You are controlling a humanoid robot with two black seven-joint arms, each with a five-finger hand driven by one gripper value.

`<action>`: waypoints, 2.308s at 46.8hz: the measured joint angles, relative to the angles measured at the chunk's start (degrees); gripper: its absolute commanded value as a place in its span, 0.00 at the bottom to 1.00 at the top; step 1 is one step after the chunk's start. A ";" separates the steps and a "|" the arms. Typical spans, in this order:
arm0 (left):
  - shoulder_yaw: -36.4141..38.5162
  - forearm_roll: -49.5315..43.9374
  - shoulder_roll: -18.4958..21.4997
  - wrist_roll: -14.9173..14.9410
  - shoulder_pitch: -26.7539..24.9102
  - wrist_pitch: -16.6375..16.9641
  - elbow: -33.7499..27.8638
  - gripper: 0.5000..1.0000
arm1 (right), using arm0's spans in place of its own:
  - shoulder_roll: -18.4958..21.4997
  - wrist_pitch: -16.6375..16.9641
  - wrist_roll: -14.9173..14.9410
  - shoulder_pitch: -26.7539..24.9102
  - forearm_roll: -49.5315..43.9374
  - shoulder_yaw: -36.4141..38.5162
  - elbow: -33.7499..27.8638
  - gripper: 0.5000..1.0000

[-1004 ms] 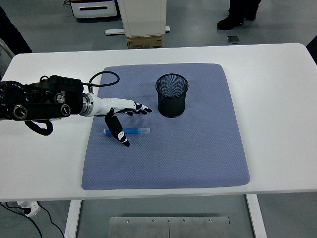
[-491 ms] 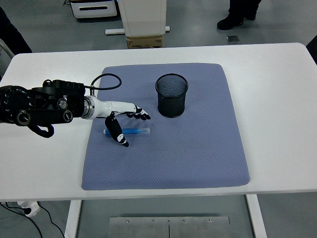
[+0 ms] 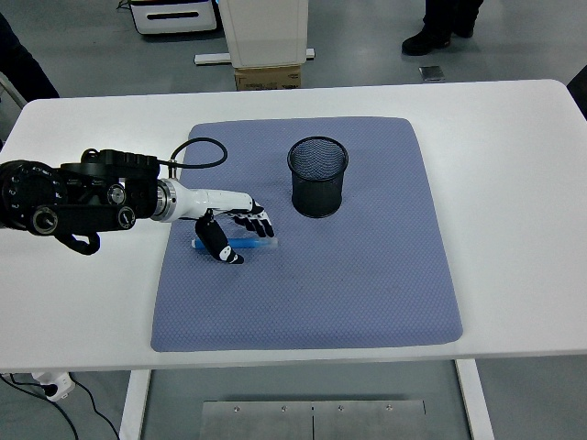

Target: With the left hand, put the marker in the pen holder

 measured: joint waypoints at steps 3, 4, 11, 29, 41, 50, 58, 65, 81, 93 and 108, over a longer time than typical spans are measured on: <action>0.03 0.06 0.00 -0.03 0.00 0.01 0.01 0.37 | 0.00 0.00 0.00 0.00 0.00 0.00 0.00 1.00; 0.03 0.07 0.00 -0.03 0.00 0.01 0.01 0.37 | 0.00 0.00 0.00 0.00 0.00 0.00 0.00 1.00; 0.04 0.08 0.00 -0.03 0.00 0.11 0.02 0.34 | 0.00 0.00 0.00 0.00 0.00 0.00 -0.03 1.00; 0.00 2.16 0.00 -0.64 0.08 0.66 0.10 0.27 | 0.00 0.00 0.00 0.00 0.00 0.00 -0.01 1.00; 0.00 3.04 -0.08 -0.72 0.51 1.14 0.11 0.29 | 0.00 0.00 0.00 0.00 0.00 0.00 0.00 1.00; 0.01 3.98 -0.27 -0.80 0.96 2.15 0.11 0.28 | 0.00 0.00 0.00 0.00 0.00 0.00 -0.01 1.00; 0.01 4.39 -0.28 -0.78 0.97 3.29 0.09 0.25 | 0.00 0.00 0.00 0.00 0.00 0.01 -0.01 1.00; -0.02 5.51 -0.77 -0.78 1.31 4.32 0.02 0.23 | 0.00 0.00 0.00 0.00 0.00 0.01 -0.01 1.00; -0.03 6.57 -0.79 -0.91 1.65 5.25 0.01 0.22 | 0.00 0.00 0.00 0.00 0.00 0.00 -0.02 1.00; 0.06 8.45 -0.80 -1.00 1.67 6.34 0.01 0.08 | 0.00 0.00 0.00 0.00 0.00 0.00 -0.01 1.00; 0.07 9.05 -0.80 -1.43 1.75 6.35 0.01 0.03 | 0.00 0.00 0.00 0.00 0.00 0.00 0.00 1.00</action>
